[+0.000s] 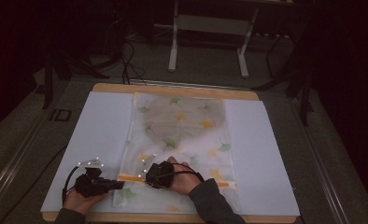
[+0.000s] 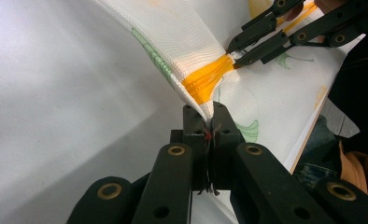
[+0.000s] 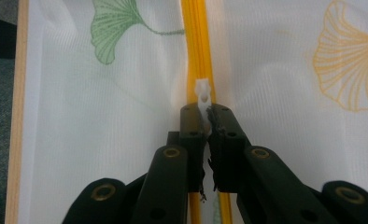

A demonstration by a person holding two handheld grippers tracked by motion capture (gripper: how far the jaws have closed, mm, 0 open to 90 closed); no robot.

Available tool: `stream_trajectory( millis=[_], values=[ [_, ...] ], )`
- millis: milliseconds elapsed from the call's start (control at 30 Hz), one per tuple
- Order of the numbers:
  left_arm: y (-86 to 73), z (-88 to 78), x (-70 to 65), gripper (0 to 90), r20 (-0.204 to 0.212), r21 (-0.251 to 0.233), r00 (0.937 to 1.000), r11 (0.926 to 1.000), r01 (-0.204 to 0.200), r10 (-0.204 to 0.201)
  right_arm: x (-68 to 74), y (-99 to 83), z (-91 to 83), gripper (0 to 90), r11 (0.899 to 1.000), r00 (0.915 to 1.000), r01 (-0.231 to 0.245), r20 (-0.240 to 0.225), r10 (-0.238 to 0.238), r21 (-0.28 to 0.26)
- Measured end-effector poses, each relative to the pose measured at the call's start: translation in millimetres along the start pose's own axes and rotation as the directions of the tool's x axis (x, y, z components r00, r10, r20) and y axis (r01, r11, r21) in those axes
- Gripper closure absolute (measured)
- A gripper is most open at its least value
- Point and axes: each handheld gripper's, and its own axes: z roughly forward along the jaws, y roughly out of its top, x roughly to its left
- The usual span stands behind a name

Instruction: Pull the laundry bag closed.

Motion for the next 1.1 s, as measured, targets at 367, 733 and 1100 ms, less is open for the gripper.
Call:
stream_trajectory(
  millis=[367, 733, 1100],
  values=[
    [-0.3, -0.6, 0.2, 88.2, -0.002, -0.001, 1.0000, 1.0000, 0.002, -0.002, -0.4, -6.6, -4.2, 84.7, 1.000, 1.0000, -0.003, 0.008, 0.003, 0.013],
    [-0.3, -0.8, 0.1, 88.2, 0.000, 0.000, 1.0000, 1.0000, -0.003, 0.003, 0.4, -12.6, -8.0, 84.7, 1.000, 0.9999, -0.005, 0.016, 0.005, 0.020],
    [-0.5, -1.1, 0.5, 88.3, -0.003, 0.001, 1.0000, 1.0000, -0.001, 0.001, -0.4, -20.2, -12.4, 84.7, 0.999, 0.9996, -0.017, 0.022, 0.016, 0.029]
  ],
)
